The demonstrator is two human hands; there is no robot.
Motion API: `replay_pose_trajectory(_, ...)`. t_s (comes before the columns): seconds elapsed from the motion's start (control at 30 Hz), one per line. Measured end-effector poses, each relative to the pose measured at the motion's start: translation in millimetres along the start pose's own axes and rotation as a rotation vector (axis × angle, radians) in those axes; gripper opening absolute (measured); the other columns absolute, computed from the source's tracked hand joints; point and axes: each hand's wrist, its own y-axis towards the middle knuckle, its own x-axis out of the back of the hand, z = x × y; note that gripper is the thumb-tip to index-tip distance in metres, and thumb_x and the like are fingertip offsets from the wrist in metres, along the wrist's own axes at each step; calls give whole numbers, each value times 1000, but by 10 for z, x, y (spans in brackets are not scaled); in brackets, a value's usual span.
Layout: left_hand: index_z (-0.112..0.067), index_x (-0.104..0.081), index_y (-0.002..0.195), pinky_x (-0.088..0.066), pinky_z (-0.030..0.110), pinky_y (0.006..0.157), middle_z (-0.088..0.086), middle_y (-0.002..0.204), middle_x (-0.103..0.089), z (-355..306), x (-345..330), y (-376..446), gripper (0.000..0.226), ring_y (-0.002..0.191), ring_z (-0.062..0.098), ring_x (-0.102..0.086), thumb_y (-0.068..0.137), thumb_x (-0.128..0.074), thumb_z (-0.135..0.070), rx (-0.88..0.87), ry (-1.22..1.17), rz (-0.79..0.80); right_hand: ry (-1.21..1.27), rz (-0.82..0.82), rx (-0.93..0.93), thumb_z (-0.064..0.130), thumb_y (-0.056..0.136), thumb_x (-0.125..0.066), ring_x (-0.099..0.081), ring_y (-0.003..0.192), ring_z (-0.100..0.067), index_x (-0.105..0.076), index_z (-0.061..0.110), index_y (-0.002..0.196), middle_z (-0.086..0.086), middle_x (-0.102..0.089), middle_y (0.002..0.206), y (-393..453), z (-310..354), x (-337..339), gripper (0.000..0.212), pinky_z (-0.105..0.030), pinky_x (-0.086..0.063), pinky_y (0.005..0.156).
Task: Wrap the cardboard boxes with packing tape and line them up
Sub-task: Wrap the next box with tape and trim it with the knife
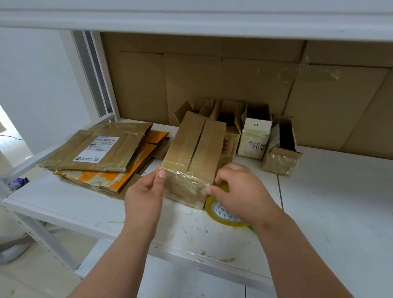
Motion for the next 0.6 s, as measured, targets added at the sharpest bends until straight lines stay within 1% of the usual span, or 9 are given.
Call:
replay_pose_trajectory(0.1,-20,-71,121,-39,19,84,-14,111,-69,39,40,32,33,113,7,-57,99,-54,-38,35,2,-12,-5,-2,-27,58,89,-59,-47,90,-12,-56,29,91,10,-48,100,-15,23,-12,28,-32,-45,86)
replay_pose_trajectory(0.17,-21,-69,122,-40,24,85,-18,103,-68,23,53,26,34,113,11,-58,101,-48,-40,35,-1,8,-71,43,-71,64,88,-54,-44,89,-13,-55,33,95,11,-46,101,-6,37,22,31,-34,-41,92)
replay_pose_trajectory(0.23,-24,-62,131,-41,29,93,-19,111,-64,7,26,21,41,118,13,-55,102,-42,-46,23,15,55,-54,79,-86,61,87,-58,-49,93,-14,-56,35,96,11,-48,102,14,62,59,27,-35,-42,93)
replay_pose_trajectory(0.3,-29,-46,146,-37,36,107,-16,138,-51,29,-13,34,60,133,14,-44,96,-44,-61,40,25,140,-1,142,-80,47,83,-64,-51,105,-19,-59,38,104,11,-50,108,31,101,81,24,-35,-46,93)
replay_pose_trajectory(0.37,-28,-36,151,-33,42,114,-11,153,-35,66,-54,85,94,141,16,-35,76,-51,-83,85,33,207,23,211,-49,35,82,-65,-48,117,-19,-61,34,124,10,-50,120,37,154,89,42,-35,-46,98)
replay_pose_trajectory(0.4,-28,-30,152,-32,47,115,-7,158,-26,75,-64,112,107,142,18,-33,68,-56,-87,99,45,218,27,226,-32,31,82,-65,-47,119,-17,-59,31,130,9,-50,125,40,182,90,48,-33,-45,101)
replay_pose_trajectory(0.47,-34,-21,155,-34,52,114,-11,160,-18,90,-52,172,114,142,21,-33,62,-66,-84,112,41,224,57,229,7,29,84,-66,-47,123,-12,-58,27,136,8,-51,131,34,228,84,52,-28,-42,103)
replay_pose_trajectory(0.53,-42,-24,152,-39,52,111,-8,156,-31,79,-17,280,110,136,22,-43,60,-73,-78,128,-27,244,126,216,21,31,85,-68,-47,123,-10,-57,27,136,10,-51,133,22,247,45,53,-28,-43,103)
replay_pose_trajectory(0.6,-40,-24,153,-43,47,109,-9,146,-47,26,-5,388,94,127,19,-52,77,-74,-61,113,-76,246,230,179,-9,38,84,-72,-49,119,-8,-58,29,135,12,-52,131,8,272,-12,54,-32,-47,102)
